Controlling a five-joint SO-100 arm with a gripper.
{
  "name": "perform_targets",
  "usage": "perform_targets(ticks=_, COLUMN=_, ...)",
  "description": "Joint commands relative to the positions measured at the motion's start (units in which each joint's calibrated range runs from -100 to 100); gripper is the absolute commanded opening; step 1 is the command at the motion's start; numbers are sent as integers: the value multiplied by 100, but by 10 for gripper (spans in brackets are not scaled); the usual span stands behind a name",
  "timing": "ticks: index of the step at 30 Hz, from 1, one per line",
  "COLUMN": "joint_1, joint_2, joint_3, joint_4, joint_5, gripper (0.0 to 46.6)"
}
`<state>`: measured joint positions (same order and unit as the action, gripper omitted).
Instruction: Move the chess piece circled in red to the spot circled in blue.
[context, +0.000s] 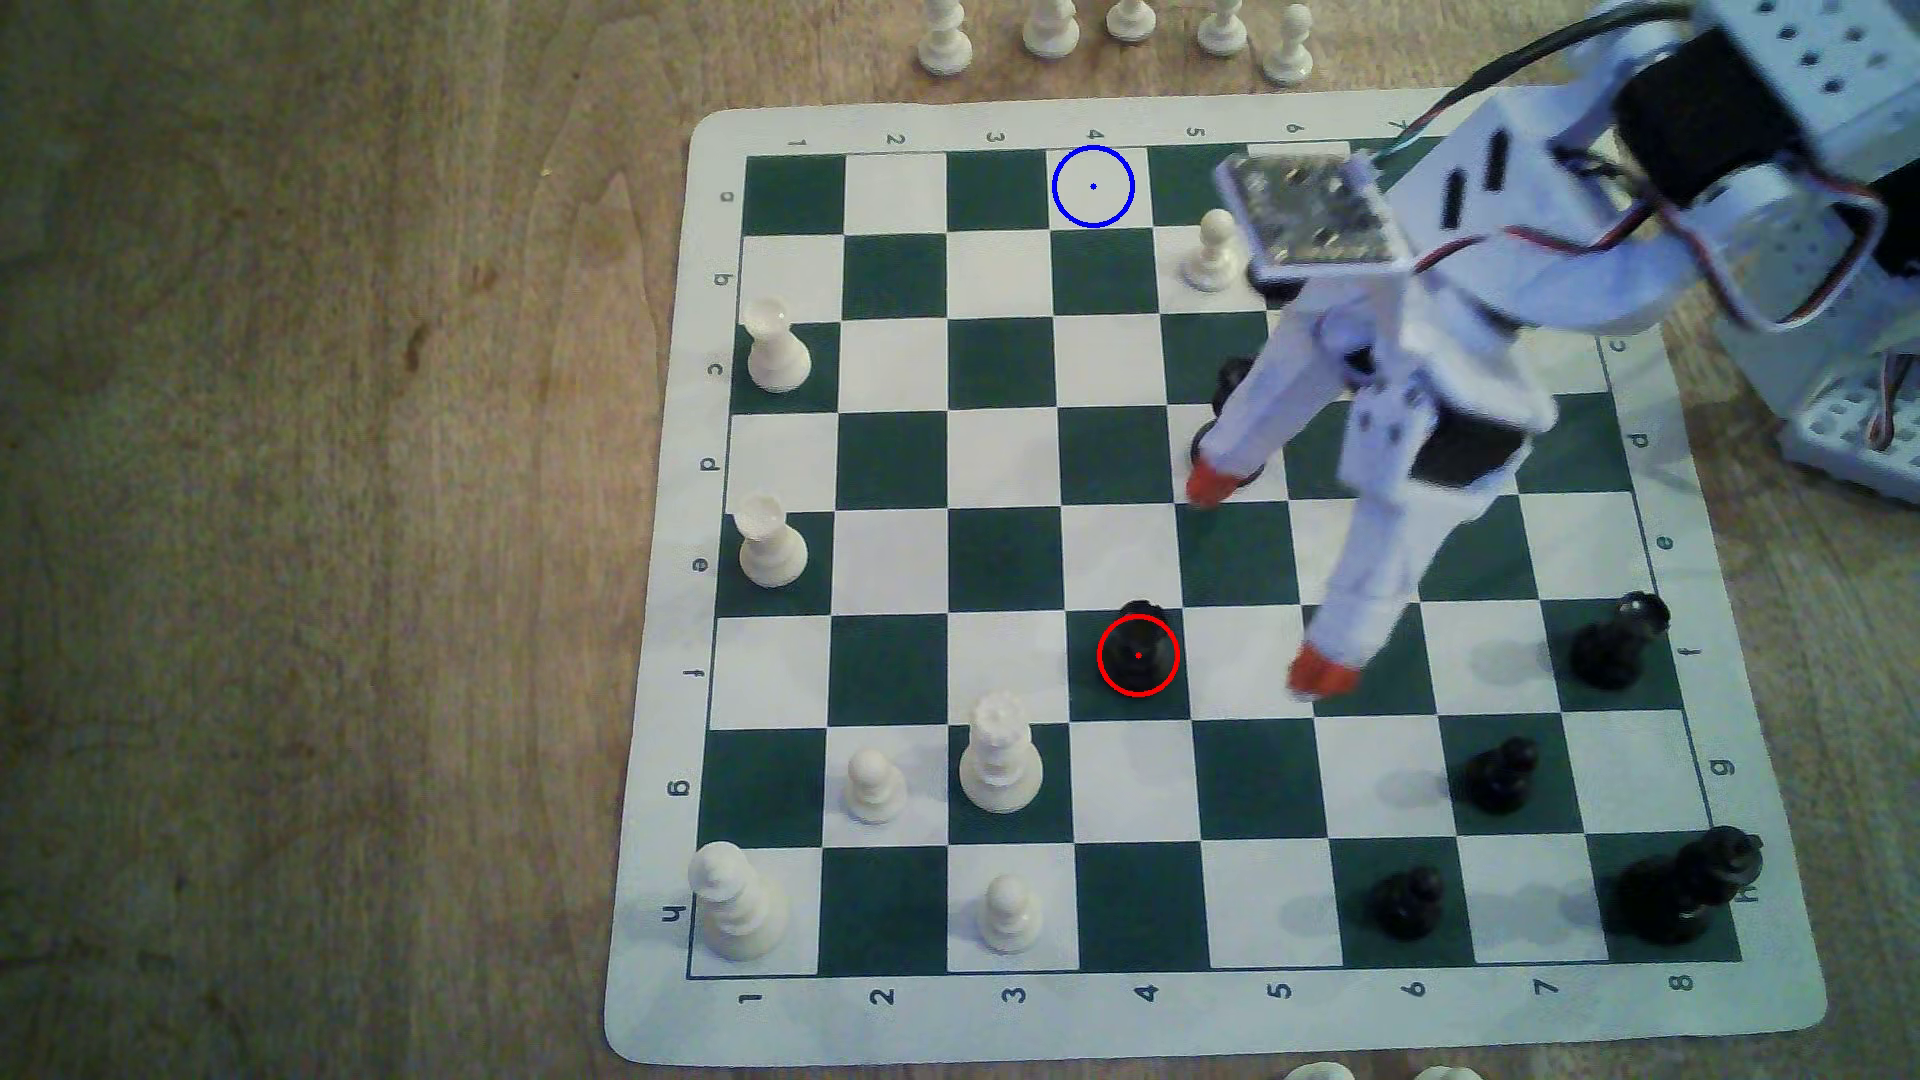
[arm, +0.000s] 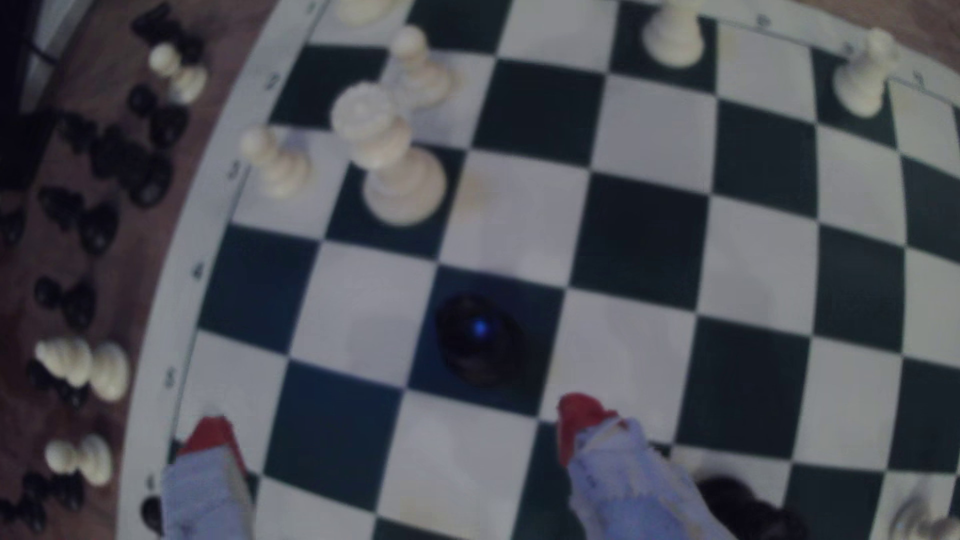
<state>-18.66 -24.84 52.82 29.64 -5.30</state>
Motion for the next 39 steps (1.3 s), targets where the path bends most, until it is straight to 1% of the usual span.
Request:
perform_targets(ticks=1, joint_1=141, joint_2=430, joint_3=-767, joint_4=-220, joint_5=5, gripper=323)
perform_targets(ticks=4, joint_1=180, joint_2=642, joint_3=-831, joint_4=-286, joint_5=-5, gripper=307)
perform_targets(ticks=5, joint_1=172, joint_2=770, joint_3=-840, joint_4=-368, joint_5=-5, gripper=293)
perform_targets(ticks=8, joint_1=172, joint_2=973, joint_3=-922, joint_4=-417, joint_5=-5, gripper=282)
perform_targets(ticks=12, joint_1=118, joint_2=1135, joint_3=-1058, joint_4=-515, joint_5=-210, gripper=281)
perform_targets(ticks=14, joint_1=94, joint_2=1219, joint_3=-1166, joint_4=-663, joint_5=-244, gripper=281)
perform_targets(ticks=18, joint_1=94, joint_2=1466, joint_3=-1384, joint_4=-671, joint_5=-249, gripper=270)
perform_targets(ticks=24, joint_1=-15, joint_2=1695, joint_3=-1393, joint_4=-671, joint_5=-288, gripper=259)
perform_targets(ticks=29, joint_1=-94, joint_2=1746, joint_3=-1393, joint_4=-736, joint_5=-376, gripper=256)
perform_targets(ticks=36, joint_1=-164, joint_2=1839, joint_3=-1638, joint_4=-769, joint_5=-420, gripper=236)
perform_targets(ticks=39, joint_1=-164, joint_2=1924, joint_3=-1674, joint_4=-769, joint_5=-420, gripper=235)
